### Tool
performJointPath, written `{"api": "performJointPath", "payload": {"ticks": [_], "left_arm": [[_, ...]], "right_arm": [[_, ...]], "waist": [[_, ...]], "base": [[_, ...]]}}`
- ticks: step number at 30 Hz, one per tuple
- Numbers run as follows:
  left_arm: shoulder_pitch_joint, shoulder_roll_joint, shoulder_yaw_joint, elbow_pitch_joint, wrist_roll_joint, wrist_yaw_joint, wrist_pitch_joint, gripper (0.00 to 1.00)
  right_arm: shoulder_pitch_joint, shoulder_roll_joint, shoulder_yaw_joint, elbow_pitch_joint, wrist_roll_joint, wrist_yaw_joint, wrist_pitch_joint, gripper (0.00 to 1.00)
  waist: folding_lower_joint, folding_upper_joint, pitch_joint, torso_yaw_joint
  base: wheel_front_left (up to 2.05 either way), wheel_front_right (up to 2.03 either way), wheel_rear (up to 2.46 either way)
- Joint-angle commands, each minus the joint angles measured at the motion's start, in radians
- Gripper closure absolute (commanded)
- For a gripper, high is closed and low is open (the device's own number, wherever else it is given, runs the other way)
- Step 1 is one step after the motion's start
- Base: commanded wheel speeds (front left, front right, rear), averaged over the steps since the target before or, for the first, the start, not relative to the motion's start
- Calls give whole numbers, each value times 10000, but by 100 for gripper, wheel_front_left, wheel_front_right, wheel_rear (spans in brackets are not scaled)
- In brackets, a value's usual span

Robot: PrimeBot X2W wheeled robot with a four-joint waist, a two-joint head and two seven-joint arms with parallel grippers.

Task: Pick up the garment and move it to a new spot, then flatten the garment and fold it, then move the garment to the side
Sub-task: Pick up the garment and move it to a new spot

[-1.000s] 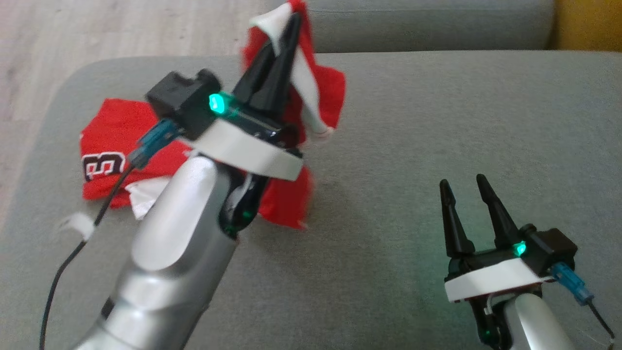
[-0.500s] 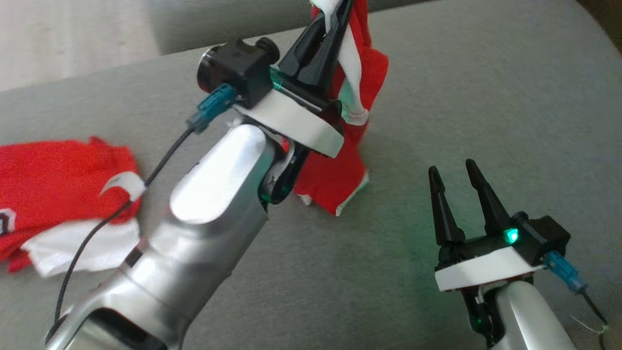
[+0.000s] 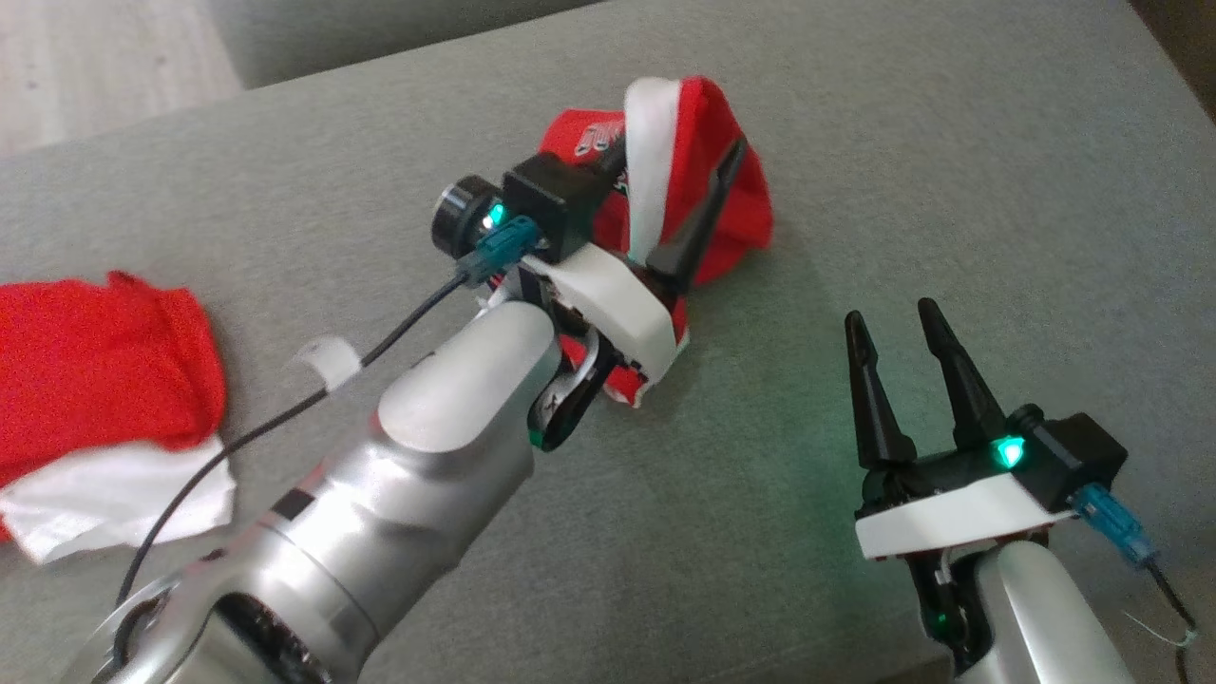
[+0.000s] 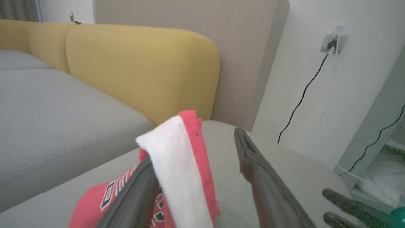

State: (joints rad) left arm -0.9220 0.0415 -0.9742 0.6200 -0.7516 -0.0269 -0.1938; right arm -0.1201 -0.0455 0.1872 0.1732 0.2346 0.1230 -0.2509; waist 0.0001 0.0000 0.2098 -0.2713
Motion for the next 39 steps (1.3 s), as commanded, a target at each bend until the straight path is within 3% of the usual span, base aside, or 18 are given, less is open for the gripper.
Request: {"api": "performJointPath", "payload": {"ticks": [1,11,22,27,32,39], "left_arm": [[-641,88,-4,-67,-161,-62,291,0],[-440,88,-1712,509,-262,-300,1667,0],[-4,96,-2606,803,252,-27,1715,0],[413,513,-2137,754,194,629,634,0],[1236,1381,-1352,189,170,1585,-494,0],[3343,2670,607,-2351,727,2722,-674,0]], "right_arm": [[-349,-47,195,-325,-63,77,-109,0],[-236,-47,243,-218,53,77,-109,0],[15,-47,-61,-129,73,77,-109,0],[152,-47,-242,-143,113,77,-109,0],[406,-47,-607,-203,-1,77,-109,0],[741,-47,-1114,-339,-379,77,-109,0]], "waist": [[-1,0,-184,298],[-1,0,-690,1039],[-1,0,-1188,2109],[-1,0,-1425,2448],[-1,0,-1605,2992],[-1,0,-1774,3704]], "base": [[0,0,0],[0,0,0],[0,0,0],[0,0,0],[0,0,0],[0,0,0]]}}
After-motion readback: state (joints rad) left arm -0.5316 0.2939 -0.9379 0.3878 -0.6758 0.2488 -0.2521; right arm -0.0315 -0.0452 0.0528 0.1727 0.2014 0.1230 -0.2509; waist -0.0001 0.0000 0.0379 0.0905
